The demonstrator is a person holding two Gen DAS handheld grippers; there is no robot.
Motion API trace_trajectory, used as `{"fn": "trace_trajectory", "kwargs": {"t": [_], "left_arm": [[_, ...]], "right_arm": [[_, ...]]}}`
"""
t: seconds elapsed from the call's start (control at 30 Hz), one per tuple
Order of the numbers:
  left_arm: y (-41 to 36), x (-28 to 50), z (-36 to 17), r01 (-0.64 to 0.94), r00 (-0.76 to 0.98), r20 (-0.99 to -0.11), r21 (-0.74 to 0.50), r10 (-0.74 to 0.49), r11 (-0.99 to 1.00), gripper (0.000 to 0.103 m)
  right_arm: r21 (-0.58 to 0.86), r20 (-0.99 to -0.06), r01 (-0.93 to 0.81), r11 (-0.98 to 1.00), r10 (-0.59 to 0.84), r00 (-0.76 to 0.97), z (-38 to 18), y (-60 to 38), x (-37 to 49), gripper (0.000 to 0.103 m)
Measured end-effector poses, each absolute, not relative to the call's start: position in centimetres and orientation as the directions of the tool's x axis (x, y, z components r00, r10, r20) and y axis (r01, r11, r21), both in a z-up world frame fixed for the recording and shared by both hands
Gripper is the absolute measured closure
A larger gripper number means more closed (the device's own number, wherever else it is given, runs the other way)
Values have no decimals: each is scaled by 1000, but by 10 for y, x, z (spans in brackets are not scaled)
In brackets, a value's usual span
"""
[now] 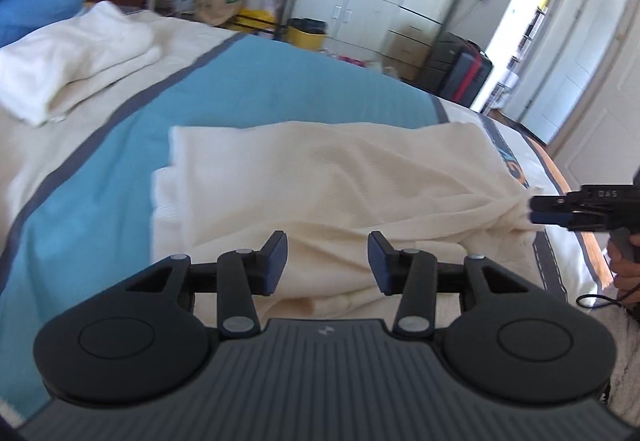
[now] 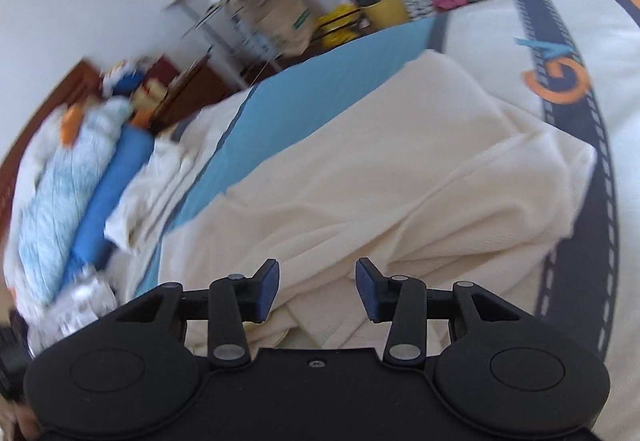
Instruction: Fold clothes
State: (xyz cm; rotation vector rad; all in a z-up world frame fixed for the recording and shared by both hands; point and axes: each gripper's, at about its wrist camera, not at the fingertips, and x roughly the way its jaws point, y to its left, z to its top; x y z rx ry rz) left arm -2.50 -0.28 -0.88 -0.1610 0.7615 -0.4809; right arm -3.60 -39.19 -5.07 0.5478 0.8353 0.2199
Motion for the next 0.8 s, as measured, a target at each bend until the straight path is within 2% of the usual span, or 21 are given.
{"fn": "trace_trajectory", "kwargs": {"t": [0.13, 0.27, 0.3, 0.33, 0.37, 0.63, 0.8], "left_arm": [[-19, -6, -25, 363, 606, -649, -290, -460, 886, 59], [-15, 0, -48, 321, 586, -676, -312, -446, 894, 59], [-13, -1, -53, 309, 581, -684, -316, -441, 897, 59], [-11, -2, -58, 297, 577, -692, -317, -434, 901, 59], [-8, -2, -60, 288, 575, -697, -318, -428, 904, 59], [-2, -1, -64, 270, 579, -708, -303, -405, 914, 59], [-8, -3, -65, 281, 578, -721, -262, -381, 923, 59]], "right_arm": [[488, -694, -89, 868, 448, 564, -61, -360, -25, 55], [357, -780, -113, 927, 363, 509, -82, -336, -2, 58], [328, -797, -108, 939, 336, 502, -87, -334, 2, 64], [311, -805, -103, 945, 319, 500, -89, -333, 3, 88], [309, -804, -97, 946, 314, 506, -87, -336, 1, 101], [357, -754, -13, 934, 296, 586, -53, -364, -25, 102], [427, -737, 41, 903, 322, 594, -54, -379, -27, 102]]}}
